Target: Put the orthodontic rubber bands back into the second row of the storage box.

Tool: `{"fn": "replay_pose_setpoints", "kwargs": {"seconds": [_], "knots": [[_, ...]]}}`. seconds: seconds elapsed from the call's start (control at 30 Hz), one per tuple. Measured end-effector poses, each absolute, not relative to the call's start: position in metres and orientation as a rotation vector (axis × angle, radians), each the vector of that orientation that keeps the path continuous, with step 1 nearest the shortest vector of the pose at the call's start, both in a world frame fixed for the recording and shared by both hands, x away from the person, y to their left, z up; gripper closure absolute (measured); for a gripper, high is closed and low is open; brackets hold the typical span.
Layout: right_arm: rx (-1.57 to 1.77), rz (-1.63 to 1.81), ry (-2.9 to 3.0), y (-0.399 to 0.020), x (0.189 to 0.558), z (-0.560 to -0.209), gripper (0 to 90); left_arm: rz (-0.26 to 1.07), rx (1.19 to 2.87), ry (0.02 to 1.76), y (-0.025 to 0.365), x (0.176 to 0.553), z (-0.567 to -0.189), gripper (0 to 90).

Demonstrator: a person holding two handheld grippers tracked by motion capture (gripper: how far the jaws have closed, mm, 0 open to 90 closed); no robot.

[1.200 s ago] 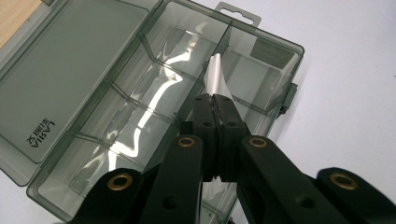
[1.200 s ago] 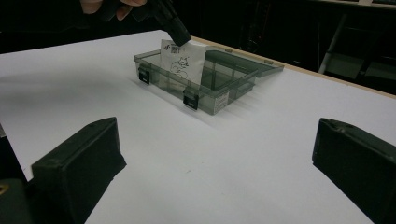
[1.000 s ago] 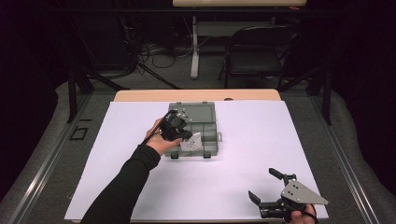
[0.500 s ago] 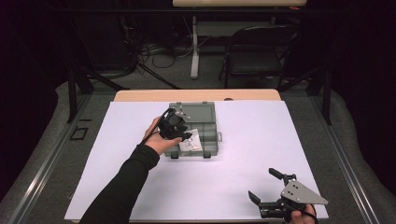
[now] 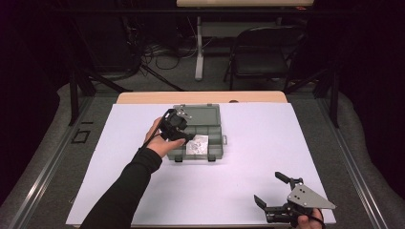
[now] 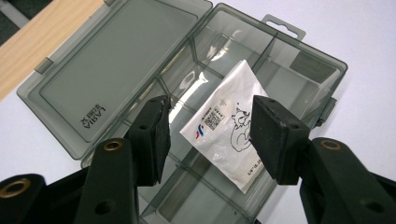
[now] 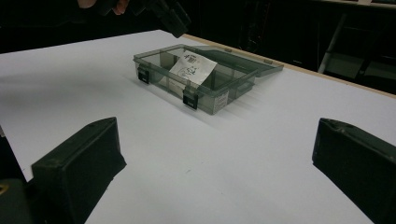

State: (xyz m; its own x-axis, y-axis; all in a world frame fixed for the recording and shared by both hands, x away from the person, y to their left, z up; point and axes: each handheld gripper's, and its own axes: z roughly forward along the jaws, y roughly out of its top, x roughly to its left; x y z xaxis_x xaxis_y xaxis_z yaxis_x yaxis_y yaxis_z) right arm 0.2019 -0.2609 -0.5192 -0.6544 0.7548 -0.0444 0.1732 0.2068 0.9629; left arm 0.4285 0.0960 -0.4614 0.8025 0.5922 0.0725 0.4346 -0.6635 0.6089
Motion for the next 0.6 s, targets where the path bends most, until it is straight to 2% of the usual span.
{"fn": "replay_pose_setpoints", "kwargs": {"seconds": [0.27,0.37,0.6], "knots": [[0.858,1.466,1.964,-0.261,0.203,-0.520,0.8,0.356,2.372,0.772,0.098,0.426,-0.458,46.8],[0.862,1.466,1.964,-0.262,0.203,-0.520,0.8,0.305,2.353,0.787,0.099,0.424,-0.454,46.2],[0.869,1.469,1.960,-0.262,0.203,-0.521,0.8,0.274,2.313,0.781,0.103,0.421,-0.447,29.9]]}}
